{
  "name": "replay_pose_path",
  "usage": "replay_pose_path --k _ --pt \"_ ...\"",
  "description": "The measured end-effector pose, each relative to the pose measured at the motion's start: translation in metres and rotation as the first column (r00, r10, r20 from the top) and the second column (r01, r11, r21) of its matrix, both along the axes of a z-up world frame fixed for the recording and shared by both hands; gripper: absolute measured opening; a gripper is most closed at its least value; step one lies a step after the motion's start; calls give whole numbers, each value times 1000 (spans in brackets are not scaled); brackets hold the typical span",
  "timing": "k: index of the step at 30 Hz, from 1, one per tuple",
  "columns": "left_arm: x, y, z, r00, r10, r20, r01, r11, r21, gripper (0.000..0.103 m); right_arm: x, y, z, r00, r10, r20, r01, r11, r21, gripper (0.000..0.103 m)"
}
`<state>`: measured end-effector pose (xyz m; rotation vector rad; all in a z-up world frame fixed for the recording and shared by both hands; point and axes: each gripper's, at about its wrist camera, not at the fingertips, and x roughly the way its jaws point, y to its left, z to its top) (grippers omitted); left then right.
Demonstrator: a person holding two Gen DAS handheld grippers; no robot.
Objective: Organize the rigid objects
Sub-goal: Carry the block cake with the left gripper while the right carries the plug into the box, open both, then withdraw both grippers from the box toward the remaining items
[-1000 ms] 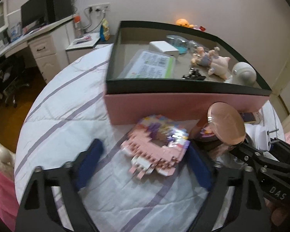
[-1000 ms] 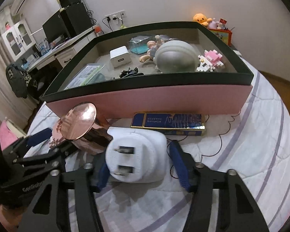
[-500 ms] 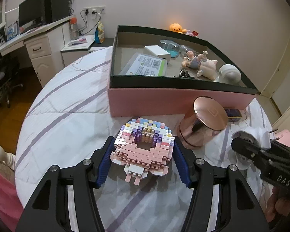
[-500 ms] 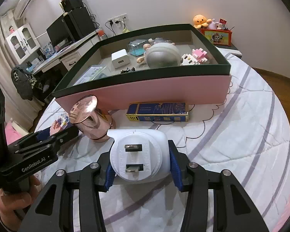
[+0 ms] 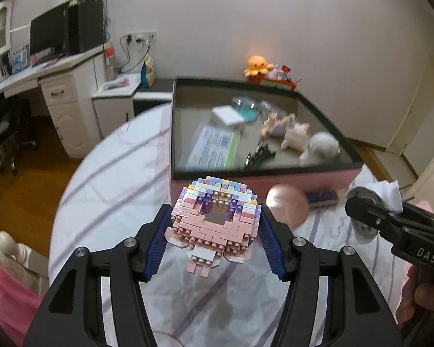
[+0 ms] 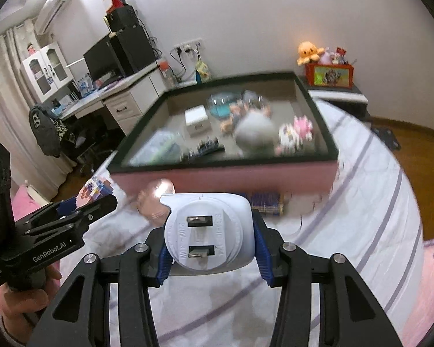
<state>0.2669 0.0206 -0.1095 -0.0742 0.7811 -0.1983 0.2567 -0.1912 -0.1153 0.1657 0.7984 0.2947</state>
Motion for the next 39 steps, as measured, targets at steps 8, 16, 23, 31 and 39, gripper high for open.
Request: replay_pose_path --k 8,16,23,31,39 --pt "36 -1 37 996 -4 85 6 1000 -20 59 46 -3 36 997 5 82 -4 1000 -22 48" --pt "78 -7 51 994 -1 109 5 1000 -31 60 93 4 39 997 17 71 -14 999 -43 48" --pt "103 -20 43 996 -15 90 17 1000 -26 60 116 8 23 999 27 26 -25 997 -69 49" --pt "117 -32 31 999 -29 45 28 1000 14 72 125 7 8 999 33 -10 -34 997 -72 54" --pt "102 -21 42 996 11 94 -13 1000 15 91 116 0 16 1000 2 13 -1 996 -86 91"
